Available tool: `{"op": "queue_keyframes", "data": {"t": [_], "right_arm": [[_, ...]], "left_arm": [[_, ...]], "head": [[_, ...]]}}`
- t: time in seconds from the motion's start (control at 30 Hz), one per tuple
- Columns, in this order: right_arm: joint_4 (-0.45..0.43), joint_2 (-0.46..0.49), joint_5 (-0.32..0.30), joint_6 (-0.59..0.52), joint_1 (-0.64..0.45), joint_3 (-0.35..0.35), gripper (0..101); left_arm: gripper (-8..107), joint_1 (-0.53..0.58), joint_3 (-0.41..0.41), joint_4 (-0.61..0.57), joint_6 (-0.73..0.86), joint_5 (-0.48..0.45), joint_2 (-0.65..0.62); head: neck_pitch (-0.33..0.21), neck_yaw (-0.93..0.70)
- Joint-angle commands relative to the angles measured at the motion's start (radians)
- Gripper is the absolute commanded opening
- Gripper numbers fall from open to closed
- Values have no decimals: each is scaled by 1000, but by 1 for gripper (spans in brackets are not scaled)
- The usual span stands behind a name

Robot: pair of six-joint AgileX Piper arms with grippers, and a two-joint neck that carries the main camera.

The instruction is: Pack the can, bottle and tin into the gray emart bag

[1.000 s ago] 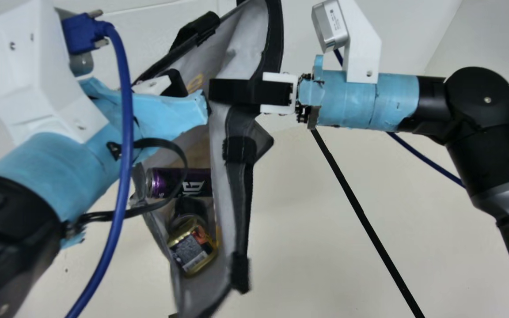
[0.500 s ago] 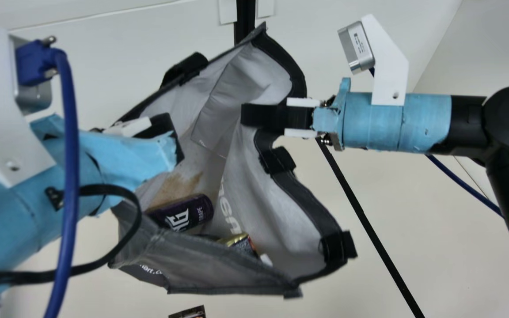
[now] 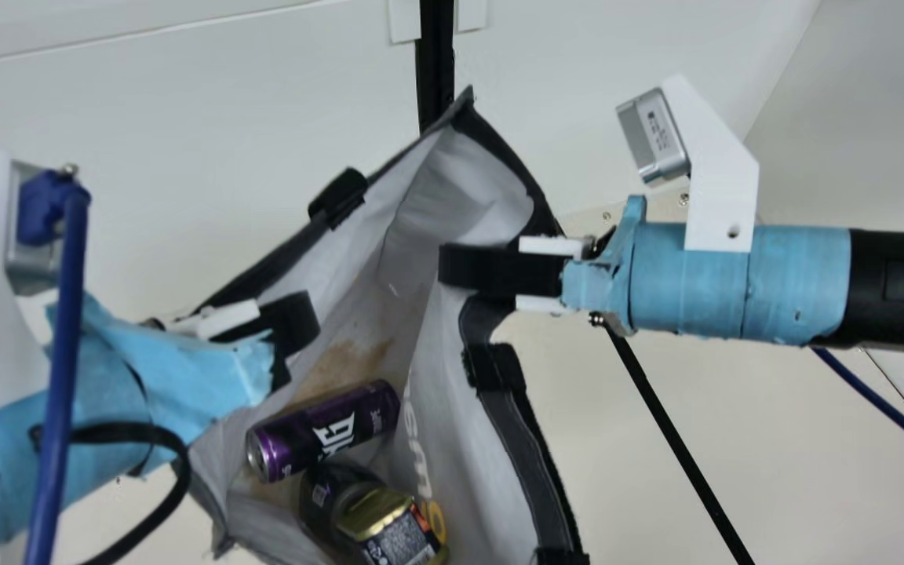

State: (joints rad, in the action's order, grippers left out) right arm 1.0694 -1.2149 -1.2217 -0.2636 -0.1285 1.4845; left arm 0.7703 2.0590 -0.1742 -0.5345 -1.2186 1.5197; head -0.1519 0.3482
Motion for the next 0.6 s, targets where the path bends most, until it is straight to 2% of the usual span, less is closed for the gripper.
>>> {"op": "queue_keyframes", "data": {"t": [0.0,0.27,0.57], "right_arm": [[-53,3,2,3,5,-27,0],[-151,-9,2,-62,-23,-126,0],[-162,-63,2,-198,-40,-192,0]], "left_arm": [[10,-10,-55,-56,18,-1,-11],[10,-74,-201,-147,105,8,-45],[10,-152,-365,-168,218,83,-63]], "head": [[-23,1],[-23,1],[-23,1]]}}
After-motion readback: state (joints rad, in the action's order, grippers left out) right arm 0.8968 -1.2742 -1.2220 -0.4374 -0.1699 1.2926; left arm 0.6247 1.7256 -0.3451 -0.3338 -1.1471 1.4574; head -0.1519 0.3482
